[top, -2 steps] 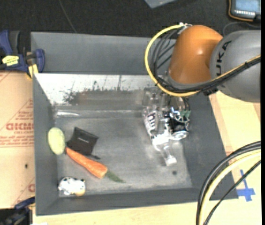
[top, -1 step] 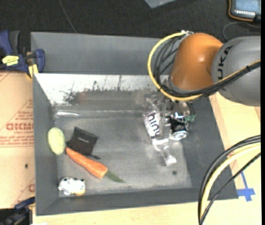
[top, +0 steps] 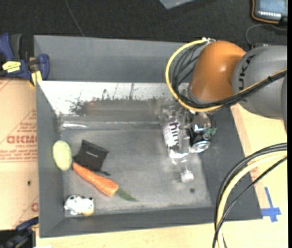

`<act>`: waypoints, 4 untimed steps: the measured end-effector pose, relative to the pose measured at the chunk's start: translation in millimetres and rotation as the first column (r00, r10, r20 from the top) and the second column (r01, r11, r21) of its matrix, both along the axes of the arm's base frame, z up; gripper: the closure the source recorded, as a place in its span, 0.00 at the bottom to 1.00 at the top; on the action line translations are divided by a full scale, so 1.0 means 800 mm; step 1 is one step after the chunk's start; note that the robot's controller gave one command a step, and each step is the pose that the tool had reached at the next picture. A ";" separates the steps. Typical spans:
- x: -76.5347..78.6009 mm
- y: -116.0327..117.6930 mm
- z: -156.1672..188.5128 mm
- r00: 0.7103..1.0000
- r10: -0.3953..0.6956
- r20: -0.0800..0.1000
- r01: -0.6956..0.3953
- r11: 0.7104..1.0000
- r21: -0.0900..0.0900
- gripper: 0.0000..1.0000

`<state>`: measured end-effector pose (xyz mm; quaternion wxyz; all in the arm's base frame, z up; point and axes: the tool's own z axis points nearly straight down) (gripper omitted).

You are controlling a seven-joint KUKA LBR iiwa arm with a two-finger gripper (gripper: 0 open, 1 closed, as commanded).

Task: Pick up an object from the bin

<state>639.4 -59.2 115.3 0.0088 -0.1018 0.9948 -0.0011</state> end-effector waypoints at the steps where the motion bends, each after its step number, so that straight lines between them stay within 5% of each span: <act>1: -0.002 -0.013 -0.024 1.000 0.004 -0.005 -0.004 1.000 -0.001 0.00; 2: 0.011 -0.034 -0.031 1.000 -0.029 0.003 0.029 1.000 0.004 0.00; 3: -0.019 -0.074 -0.047 1.000 0.015 -0.003 -0.015 1.000 0.005 1.00; 4: -0.019 -0.074 -0.047 1.000 0.014 -0.003 -0.014 1.000 0.005 1.00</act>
Offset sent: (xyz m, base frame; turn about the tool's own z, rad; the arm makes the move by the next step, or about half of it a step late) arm 0.0117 -0.0346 -0.0289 0.0414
